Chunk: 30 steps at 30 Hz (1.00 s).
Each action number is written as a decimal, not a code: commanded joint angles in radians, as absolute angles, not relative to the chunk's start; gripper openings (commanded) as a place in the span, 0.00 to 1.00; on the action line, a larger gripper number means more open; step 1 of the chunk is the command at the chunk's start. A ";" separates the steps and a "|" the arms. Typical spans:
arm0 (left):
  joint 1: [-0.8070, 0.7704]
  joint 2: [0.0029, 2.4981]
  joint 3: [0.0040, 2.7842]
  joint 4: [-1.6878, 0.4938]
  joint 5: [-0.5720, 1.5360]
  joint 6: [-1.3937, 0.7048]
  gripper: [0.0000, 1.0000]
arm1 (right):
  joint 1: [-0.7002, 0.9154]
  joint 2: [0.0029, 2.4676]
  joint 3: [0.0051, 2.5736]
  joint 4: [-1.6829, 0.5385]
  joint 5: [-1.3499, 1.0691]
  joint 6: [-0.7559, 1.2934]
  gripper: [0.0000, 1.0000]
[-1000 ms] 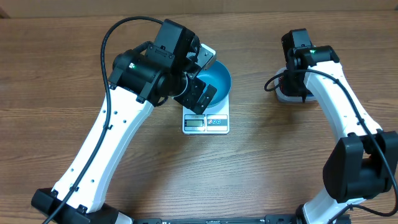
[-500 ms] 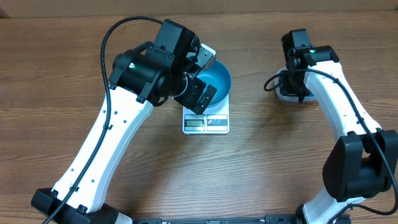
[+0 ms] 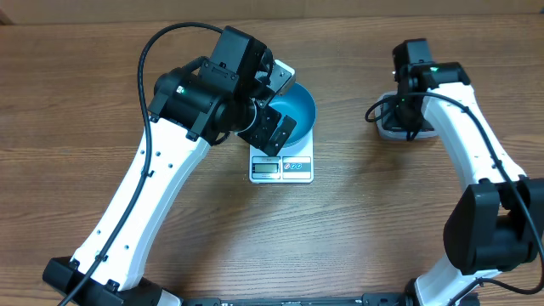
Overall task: Scoop item into bowl and weigh 150g on scale
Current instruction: 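Drag the scoop through the red beans with the right gripper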
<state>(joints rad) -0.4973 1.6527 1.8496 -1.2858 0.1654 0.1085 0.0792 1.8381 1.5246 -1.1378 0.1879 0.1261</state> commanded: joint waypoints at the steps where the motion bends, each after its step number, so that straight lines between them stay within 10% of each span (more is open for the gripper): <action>1: -0.495 1.662 1.840 -1.282 0.177 0.127 0.99 | 0.040 1.848 1.550 -1.139 0.053 0.126 0.04; 30: -0.495 1.662 1.840 -1.282 0.177 0.128 0.99 | -0.206 1.848 1.550 -1.168 -0.415 0.100 0.04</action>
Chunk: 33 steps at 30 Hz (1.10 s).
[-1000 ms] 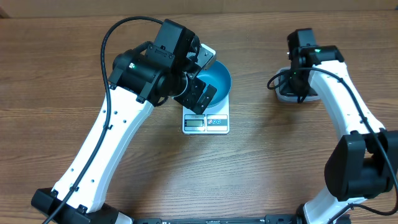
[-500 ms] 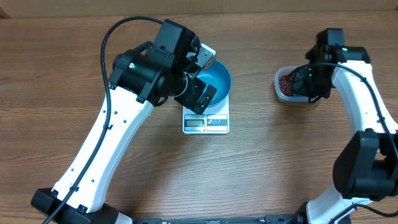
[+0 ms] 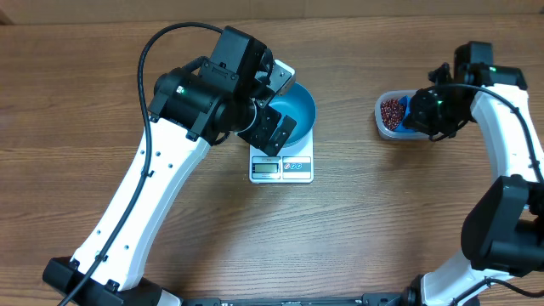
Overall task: Scoop item into bowl and weigh 150g on scale
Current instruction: 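Drag the scoop through the red beans with the right gripper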
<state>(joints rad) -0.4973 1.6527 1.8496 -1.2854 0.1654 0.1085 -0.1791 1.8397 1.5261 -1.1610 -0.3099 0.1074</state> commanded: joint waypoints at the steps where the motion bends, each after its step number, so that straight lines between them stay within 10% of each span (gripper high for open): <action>1: -0.495 1.662 1.840 -1.282 0.177 0.128 0.99 | -0.218 1.848 1.550 -1.169 -0.434 0.100 0.04; 33: -0.495 1.662 1.840 -1.306 0.177 0.127 1.00 | -0.407 1.848 1.394 -1.104 -0.789 0.076 0.04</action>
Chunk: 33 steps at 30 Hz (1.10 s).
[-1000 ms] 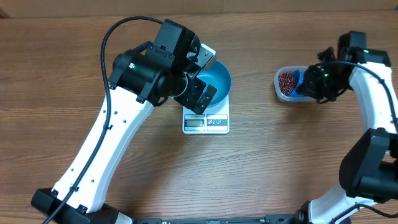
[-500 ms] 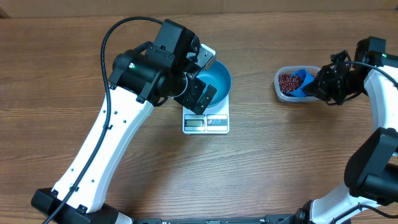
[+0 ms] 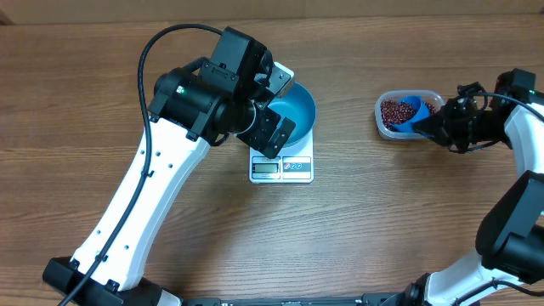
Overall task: Scoop item into bowl and weigh 150g on scale
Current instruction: 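Drag the scoop through the red beans with the right gripper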
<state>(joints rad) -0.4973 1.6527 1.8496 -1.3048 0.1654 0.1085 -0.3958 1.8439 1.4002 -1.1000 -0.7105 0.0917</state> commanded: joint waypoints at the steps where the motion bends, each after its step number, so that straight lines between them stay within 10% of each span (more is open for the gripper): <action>1: -0.495 1.662 1.840 -1.306 0.177 0.127 1.00 | -0.411 1.848 1.394 -1.105 -0.798 0.076 0.04; 33: -0.495 1.662 1.840 -1.314 0.177 0.127 1.00 | -0.522 1.848 1.393 -1.213 -0.971 -0.047 0.04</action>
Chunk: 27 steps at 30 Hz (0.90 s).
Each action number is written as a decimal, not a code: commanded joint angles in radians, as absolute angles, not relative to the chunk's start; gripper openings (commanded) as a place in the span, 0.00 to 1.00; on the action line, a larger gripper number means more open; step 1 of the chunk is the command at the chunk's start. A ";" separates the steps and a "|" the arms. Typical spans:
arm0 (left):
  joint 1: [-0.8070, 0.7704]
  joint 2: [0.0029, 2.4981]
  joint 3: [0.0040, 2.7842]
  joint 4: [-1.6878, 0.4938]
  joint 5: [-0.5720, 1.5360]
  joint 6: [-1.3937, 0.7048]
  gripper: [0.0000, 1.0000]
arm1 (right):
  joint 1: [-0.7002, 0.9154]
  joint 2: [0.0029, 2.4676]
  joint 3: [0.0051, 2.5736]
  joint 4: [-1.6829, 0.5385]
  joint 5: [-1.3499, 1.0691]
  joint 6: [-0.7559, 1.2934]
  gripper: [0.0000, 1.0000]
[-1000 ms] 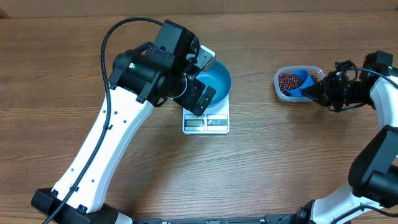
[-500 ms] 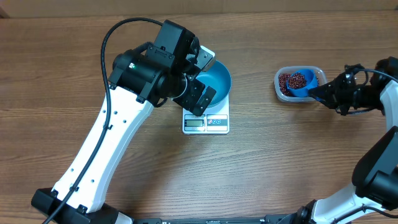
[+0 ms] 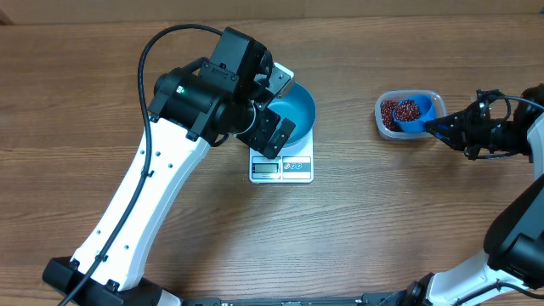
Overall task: Scoop item into bowl and weigh 150g on scale
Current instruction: 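Drag the scoop through the red beans with the right gripper, then lift the bean-filled scoop out of the tub with the right gripper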
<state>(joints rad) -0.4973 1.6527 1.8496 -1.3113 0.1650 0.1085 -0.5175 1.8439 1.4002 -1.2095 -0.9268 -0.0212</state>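
Observation:
A blue bowl stands on a white scale at mid-table. My left gripper hangs over the bowl's left rim; its fingers are hidden by the arm, so their state is unclear. At the right, a clear container holds red beans. A blue scoop heaped with red beans sits over the container's right half. My right gripper is shut on the scoop's handle, reaching in from the right.
The scale's display faces the table's front. The left arm slants across the left half of the table. The right arm's cables loop near the right edge.
The right gripper has drawn a little to the right. The scoop, which showed a bare blue inside among the beans, now carries a heap of red beans.
The right gripper first covered the bean container from above. It then stood at the container's right side with the scoop at the beans, then farther right with the scoop lying in them. Now the scoop is loaded. The left arm and bowl have not moved.

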 commanded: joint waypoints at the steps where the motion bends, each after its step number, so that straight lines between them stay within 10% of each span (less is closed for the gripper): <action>1: -0.495 1.662 1.840 -1.315 0.177 0.127 1.00 | -0.523 1.848 1.393 -1.217 -0.972 -0.051 0.04; 27: -0.495 1.662 1.840 -1.323 0.177 0.127 0.99 | -0.560 1.848 1.393 -1.227 -1.205 -0.216 0.04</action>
